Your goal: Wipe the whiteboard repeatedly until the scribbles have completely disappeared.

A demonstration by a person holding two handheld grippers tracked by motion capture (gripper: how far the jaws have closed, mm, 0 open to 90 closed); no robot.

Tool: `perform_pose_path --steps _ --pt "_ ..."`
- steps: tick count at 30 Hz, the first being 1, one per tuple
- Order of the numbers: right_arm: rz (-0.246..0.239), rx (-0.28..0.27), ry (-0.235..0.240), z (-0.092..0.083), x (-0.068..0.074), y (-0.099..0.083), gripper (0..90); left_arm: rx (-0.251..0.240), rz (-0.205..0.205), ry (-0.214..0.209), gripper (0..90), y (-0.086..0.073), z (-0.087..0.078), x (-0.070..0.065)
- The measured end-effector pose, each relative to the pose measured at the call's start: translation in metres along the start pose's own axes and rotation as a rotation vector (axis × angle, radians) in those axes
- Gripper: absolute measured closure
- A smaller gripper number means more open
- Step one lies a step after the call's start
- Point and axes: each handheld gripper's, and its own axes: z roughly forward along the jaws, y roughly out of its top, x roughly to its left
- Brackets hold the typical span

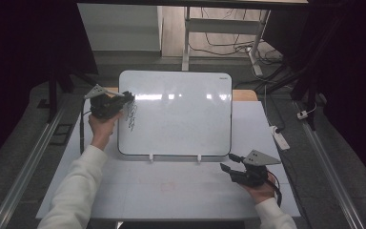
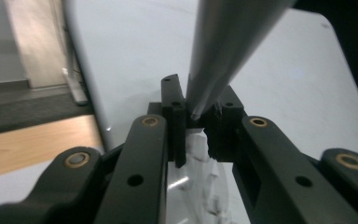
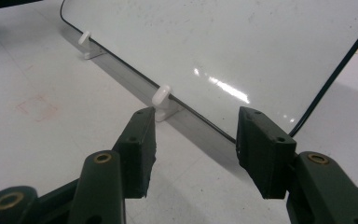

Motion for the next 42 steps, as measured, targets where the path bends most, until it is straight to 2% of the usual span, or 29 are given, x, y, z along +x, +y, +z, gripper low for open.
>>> perform_pose_path --steps 2,4,7,10,13,17,20,22,24,26,28,31,34,36,37,39,40,42 --pt "-0.001 0.005 0.000 0.001 0.001 0.000 47.6 0.015 0.020 -0.008 78.1 -0.001 0.003 -0.006" --pt "0.001 0.005 0.000 0.001 0.001 0.000 47.6 0.008 0.028 0.012 78.1 0.002 0.000 -0.003" --pt "-0.003 0.003 -0.003 0.000 0.001 0.000 47.6 -0.020 -0.019 0.045 78.1 0.004 -0.011 0.013" --pt "0.000 -0.001 -0.002 0.000 0.001 0.001 47.6 -0.032 -0.051 0.042 78.1 0.003 -0.016 0.020" --pt "-0.002 0.002 0.000 0.000 0.001 0.000 47.6 -0.025 -0.043 0.032 78.1 -0.001 -0.014 0.015" --pt "-0.007 0.005 -0.002 0.001 0.002 0.001 47.6 -0.019 -0.054 -0.006 78.1 -0.005 -0.007 0.007" --pt "-0.008 0.004 -0.001 0.002 0.002 0.001 47.6 0.002 -0.030 -0.022 78.1 -0.005 -0.001 -0.002" --pt "-0.008 0.007 -0.001 0.003 0.002 0.001 47.6 0.015 -0.008 -0.018 78.1 -0.005 -0.001 -0.003" --pt "-0.007 0.010 -0.002 0.003 0.002 0.001 47.6 0.005 -0.004 0.017 78.1 -0.003 -0.008 0.003" --pt "-0.007 0.010 -0.001 0.003 0.002 0.001 47.5 -0.017 -0.030 0.053 78.1 -0.002 -0.019 0.016" --pt "-0.005 0.008 0.000 0.002 0.002 0.001 47.5 -0.030 -0.055 0.059 78.1 -0.002 -0.024 0.023" --pt "-0.007 0.004 0.001 0.002 0.002 0.001 47.5 -0.027 -0.046 0.037 78.1 -0.005 -0.018 0.016" --pt "-0.011 0.006 0.002 0.003 0.003 0.002 47.5 -0.003 -0.006 -0.003 78.1 -0.009 -0.004 -0.001" --pt "-0.009 0.006 0.001 0.003 0.003 0.002 47.5 0.003 0.012 -0.010 78.1 -0.011 -0.001 -0.007" --pt "-0.008 0.007 0.001 0.003 0.003 0.002 47.5 0.006 0.019 -0.007 78.1 -0.011 -0.003 -0.007" --pt "-0.007 0.006 0.003 0.003 0.002 0.001 47.5 -0.009 0.012 0.031 78.1 -0.010 -0.011 0.001" --pt "-0.006 0.007 0.002 0.003 0.002 0.001 47.5 -0.022 -0.002 0.050 78.1 -0.010 -0.016 0.007" --pt "-0.006 0.009 0.003 0.002 0.002 0.001 47.5 -0.040 -0.037 0.055 78.1 -0.011 -0.023 0.016"
